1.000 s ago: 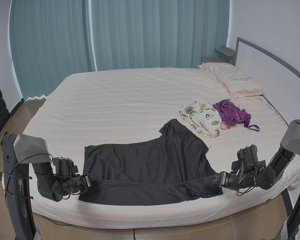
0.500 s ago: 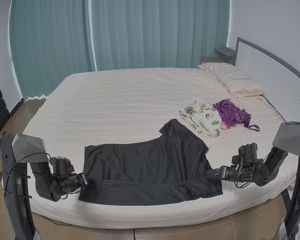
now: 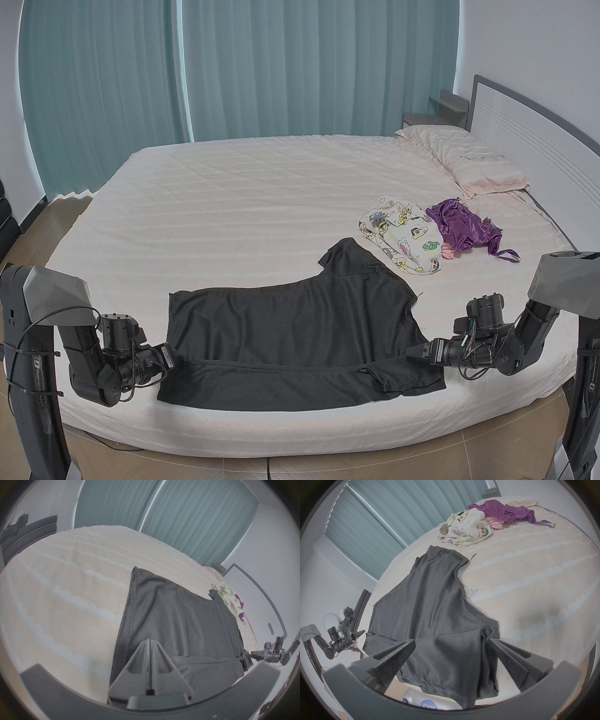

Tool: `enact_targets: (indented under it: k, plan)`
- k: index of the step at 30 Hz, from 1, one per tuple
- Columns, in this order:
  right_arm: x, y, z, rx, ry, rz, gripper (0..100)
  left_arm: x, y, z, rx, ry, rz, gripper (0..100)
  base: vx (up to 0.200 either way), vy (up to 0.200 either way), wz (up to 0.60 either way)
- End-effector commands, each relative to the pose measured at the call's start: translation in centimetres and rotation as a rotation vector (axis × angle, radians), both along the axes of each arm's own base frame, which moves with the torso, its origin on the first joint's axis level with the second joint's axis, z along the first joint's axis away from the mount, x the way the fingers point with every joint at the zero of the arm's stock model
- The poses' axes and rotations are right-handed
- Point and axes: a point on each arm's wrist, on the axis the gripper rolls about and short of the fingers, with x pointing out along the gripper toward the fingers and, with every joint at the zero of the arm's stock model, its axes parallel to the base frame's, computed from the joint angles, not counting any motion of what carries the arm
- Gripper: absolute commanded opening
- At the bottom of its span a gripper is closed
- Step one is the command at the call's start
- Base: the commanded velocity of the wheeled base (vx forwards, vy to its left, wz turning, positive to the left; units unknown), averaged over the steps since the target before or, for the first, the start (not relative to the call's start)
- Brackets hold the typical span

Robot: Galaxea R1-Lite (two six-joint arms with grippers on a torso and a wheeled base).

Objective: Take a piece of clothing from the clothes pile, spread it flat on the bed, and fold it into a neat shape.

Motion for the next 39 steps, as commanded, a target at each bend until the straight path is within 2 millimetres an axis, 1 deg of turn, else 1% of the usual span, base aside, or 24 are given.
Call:
enact_targets:
  k: [1,4,5,8,11,15,22,23,25,26,28,32,34,35,36,39]
  plan:
    - [0.0,-0.1,-0.6,-0.001,0.018,-0.001,100,-0.1,0.1,0.0,-0.001,0.003,0.001,0,0.000,0.000,0.00]
    - [0.0,-0.1,-0.7,0.000,0.021,-0.001,100,-0.1,0.1,0.0,-0.003,0.003,0.001,0,0.000,0.000,0.00]
    - [0.0,-0.1,-0.8,0.000,0.022,-0.001,100,-0.1,0.4,-0.1,-0.003,0.005,0.008,100,0.000,0.000,0.00]
    - [0.0,-0.1,-0.8,0.000,0.024,-0.002,100,0.0,0.5,0.0,-0.011,-0.003,0.004,100,0.000,0.000,0.00]
    - [0.0,-0.1,-0.9,0.006,0.026,0.004,100,0.4,1.1,0.3,-0.058,-0.025,-0.033,100,0.000,0.000,0.00]
    - [0.0,-0.1,-0.8,0.022,0.027,0.017,100,0.5,1.8,0.4,-0.101,-0.035,-0.082,100,0.000,0.000,0.00]
    - [0.0,-0.3,-0.7,0.023,0.024,0.014,100,0.0,1.6,0.5,-0.163,-0.029,-0.169,100,0.000,0.000,0.00]
    - [0.0,-0.3,-0.8,0.023,0.026,0.014,100,-0.1,1.5,0.9,-0.174,-0.043,-0.198,100,0.000,0.000,0.00]
    - [0.0,-0.3,-0.8,0.023,0.026,0.014,100,-0.1,1.5,0.9,-0.174,-0.043,-0.198,100,0.000,0.000,0.00]
    - [-0.1,-0.3,-0.8,0.024,0.027,0.015,100,-0.6,1.4,1.5,-0.183,-0.074,-0.224,100,0.000,0.000,0.00]
    - [-0.1,-0.3,-0.8,0.024,0.029,0.015,100,-0.5,1.4,1.5,-0.176,-0.085,-0.231,100,0.000,0.000,0.00]
    - [-0.2,-0.3,-0.8,0.023,0.030,0.016,100,-0.3,1.4,1.0,-0.171,-0.080,-0.232,100,0.000,0.000,0.00]
    - [-0.2,-0.3,-0.8,0.023,0.030,0.016,100,-0.2,1.4,0.3,-0.174,-0.062,-0.233,100,0.000,0.000,0.00]
    - [-0.2,-0.3,-0.8,0.023,0.030,0.016,100,-0.2,1.4,0.3,-0.174,-0.062,-0.233,100,0.000,0.000,0.00]
    - [-0.2,-0.3,-0.8,0.022,0.030,0.015,100,0.0,1.4,-0.3,-0.174,-0.055,-0.233,100,0.000,0.000,0.00]
    - [-0.2,-0.3,-0.7,0.023,0.030,0.016,100,0.1,1.3,-0.4,-0.175,-0.050,-0.234,100,0.000,0.000,0.00]
